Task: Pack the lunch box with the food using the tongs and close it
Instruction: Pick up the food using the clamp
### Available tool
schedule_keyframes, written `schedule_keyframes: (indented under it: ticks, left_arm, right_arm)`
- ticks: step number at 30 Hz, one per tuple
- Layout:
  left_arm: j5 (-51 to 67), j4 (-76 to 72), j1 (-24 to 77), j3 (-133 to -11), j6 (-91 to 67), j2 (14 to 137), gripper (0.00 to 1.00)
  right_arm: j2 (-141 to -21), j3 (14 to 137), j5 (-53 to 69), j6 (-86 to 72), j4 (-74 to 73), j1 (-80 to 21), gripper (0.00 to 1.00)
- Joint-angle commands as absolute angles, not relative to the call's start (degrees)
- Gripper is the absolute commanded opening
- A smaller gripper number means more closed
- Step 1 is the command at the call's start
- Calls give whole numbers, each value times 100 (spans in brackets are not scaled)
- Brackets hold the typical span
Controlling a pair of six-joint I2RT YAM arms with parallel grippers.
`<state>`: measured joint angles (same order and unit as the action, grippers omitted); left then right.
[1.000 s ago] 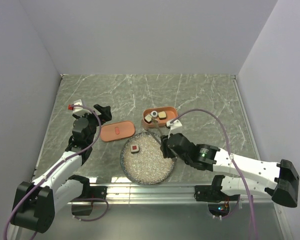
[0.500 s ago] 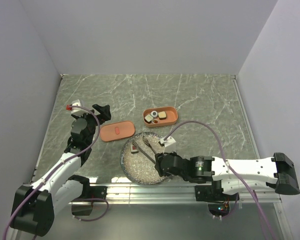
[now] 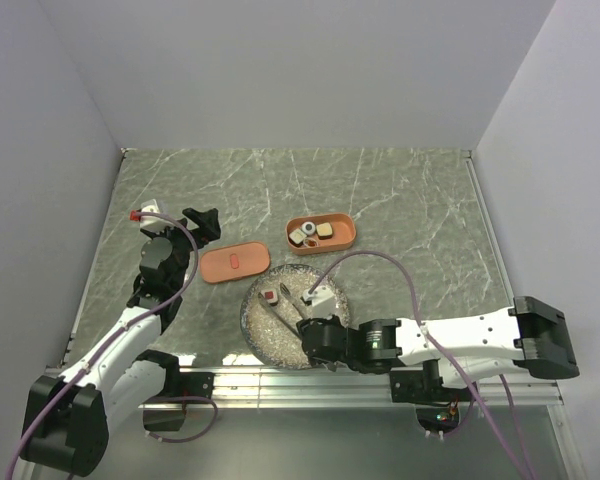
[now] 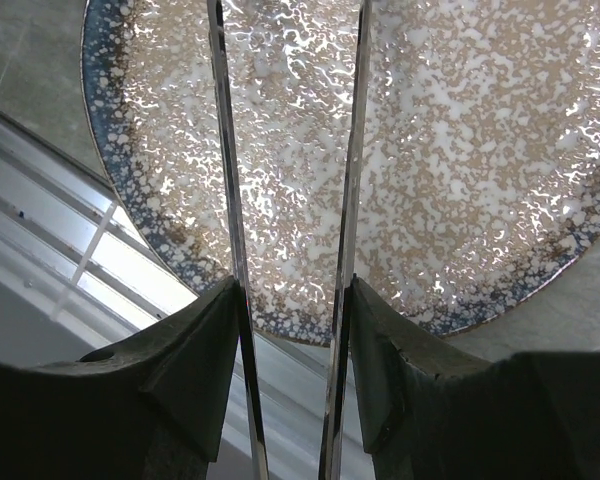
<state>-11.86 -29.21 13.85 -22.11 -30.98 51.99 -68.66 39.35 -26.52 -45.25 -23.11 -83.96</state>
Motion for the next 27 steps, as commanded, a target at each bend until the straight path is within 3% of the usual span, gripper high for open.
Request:
schedule_keyframes:
  ticks: [1,22,27]
  left_arm:
    - [-1143,-3059,1345,-2232,-3173,5071,99]
    - [-1099,-3067,1327,-2206,-3173,5019,99]
    - [-1116,-3050,1318,-2197,-3182,4992,99]
  right_arm:
    - [-7057,4350,-2874,-4500,-2136,-8438,53]
    - [-7681,4878,-2865,-4368,-2364,-8455,46]
    - [-7805,4992,-3006,-4500,-2619,-8455,36]
